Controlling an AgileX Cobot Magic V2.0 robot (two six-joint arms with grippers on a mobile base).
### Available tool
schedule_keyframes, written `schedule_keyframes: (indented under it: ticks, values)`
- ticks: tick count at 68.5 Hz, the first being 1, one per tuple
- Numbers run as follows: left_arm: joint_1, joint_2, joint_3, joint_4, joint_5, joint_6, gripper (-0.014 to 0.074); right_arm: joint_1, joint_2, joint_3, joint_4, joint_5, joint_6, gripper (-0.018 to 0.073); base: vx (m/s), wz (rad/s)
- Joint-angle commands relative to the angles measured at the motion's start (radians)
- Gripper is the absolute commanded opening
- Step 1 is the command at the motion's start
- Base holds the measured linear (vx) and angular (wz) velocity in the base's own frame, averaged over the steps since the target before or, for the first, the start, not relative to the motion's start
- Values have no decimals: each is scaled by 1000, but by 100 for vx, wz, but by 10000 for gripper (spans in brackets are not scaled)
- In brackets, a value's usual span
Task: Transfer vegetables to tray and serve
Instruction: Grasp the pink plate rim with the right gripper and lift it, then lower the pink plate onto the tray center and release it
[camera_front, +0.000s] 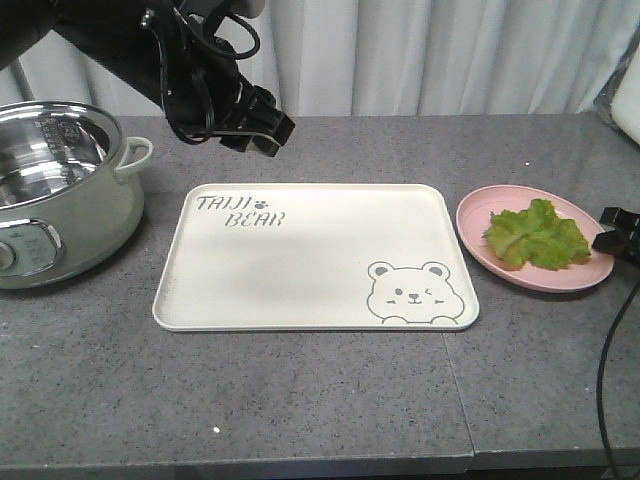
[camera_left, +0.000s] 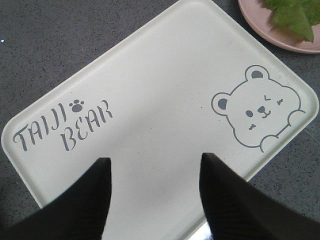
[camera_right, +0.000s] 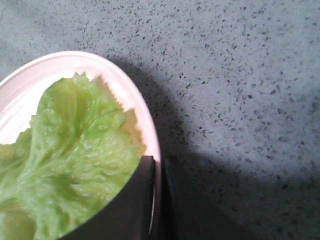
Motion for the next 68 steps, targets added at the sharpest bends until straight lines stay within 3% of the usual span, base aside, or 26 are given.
schedule_keyframes:
  ticks: [1,21,40,52,68]
  values:
    - [-4,-46,-20,-12,-42,-10,376,-3,-55,-30,26,-20,33,-6,0,0]
    - [-4,-46,-20,-12,-40,-10,376,-3,-124,-30,28,-40,34,-6,0,0]
    - [-4,-46,-20,-12,-35,-10,376,35,-189,-116,45,-204,63,-4,0,0]
    - [-4,-46,-20,-12,-33,-10,376,187,-188,-198,24,-215,105,-3,0,0]
    - [-4,-46,-20,-12,-21,-10,376,475,-167,-228,17,-19,108,-3,0,0]
